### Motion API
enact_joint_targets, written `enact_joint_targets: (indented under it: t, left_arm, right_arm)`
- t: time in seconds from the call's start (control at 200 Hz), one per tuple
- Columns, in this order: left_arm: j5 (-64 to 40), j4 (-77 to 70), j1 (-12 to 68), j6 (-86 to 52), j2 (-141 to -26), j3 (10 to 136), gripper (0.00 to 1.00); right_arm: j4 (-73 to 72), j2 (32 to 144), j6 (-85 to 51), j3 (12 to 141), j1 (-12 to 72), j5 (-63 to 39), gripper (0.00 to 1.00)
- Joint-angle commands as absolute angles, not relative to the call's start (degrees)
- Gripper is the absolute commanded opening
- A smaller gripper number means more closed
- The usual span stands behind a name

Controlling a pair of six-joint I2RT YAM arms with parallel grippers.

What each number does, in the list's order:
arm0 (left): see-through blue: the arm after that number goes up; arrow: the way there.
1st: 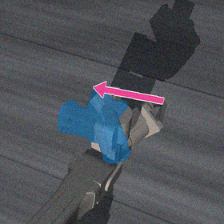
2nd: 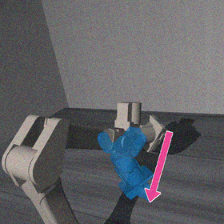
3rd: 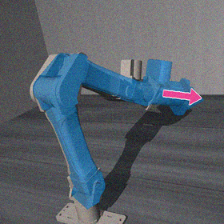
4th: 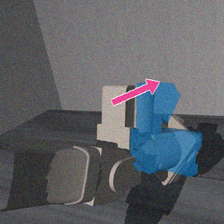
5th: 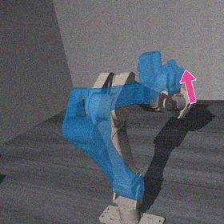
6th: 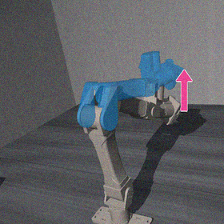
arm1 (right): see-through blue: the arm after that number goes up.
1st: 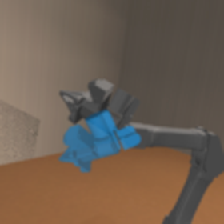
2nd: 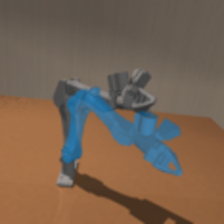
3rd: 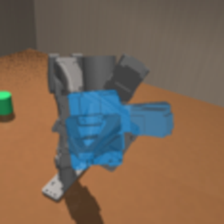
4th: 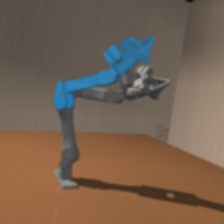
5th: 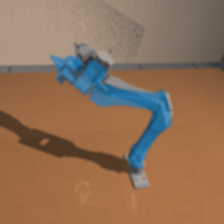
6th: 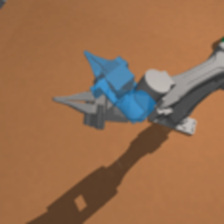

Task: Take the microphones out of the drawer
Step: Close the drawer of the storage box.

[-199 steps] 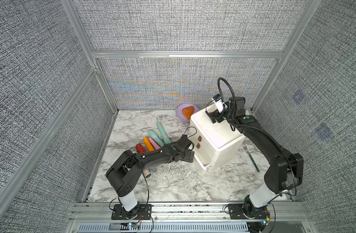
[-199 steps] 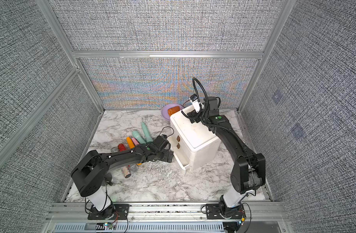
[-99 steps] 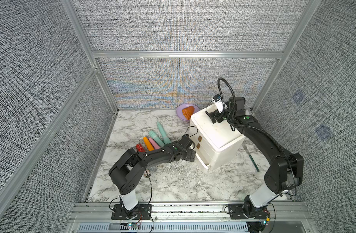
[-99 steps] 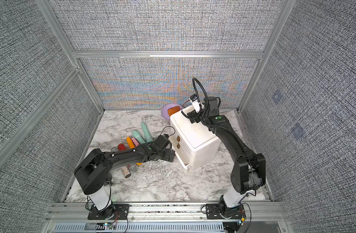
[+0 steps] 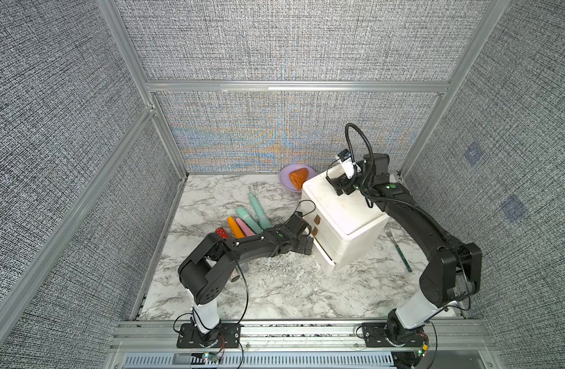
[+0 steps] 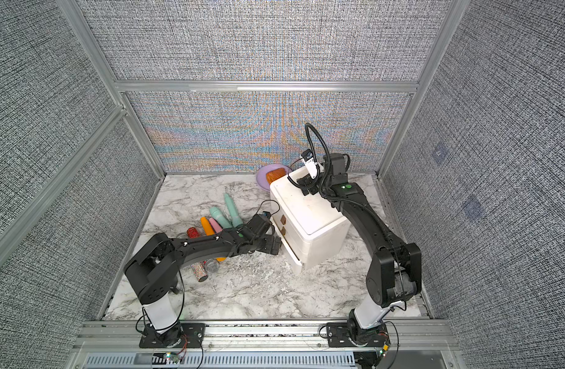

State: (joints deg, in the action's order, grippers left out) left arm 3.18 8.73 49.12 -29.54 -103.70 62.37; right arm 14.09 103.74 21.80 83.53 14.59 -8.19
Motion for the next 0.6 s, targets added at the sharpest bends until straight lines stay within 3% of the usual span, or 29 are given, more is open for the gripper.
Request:
enact_joint_targets:
  t: [0.0,0.596]
  left_arm:
    - [2.4,4.5,49.2,-29.5,-104.1,62.3,1.00]
    - [2.1,-6.1,49.3,-29.9,-104.2,58.5,1.00]
  right_arm:
    - [28.9,105.6,20.1,82.0,14.6,-11.3,0.98]
    - [28.8,105.8,20.0,81.7,14.6,-11.4,0.98]
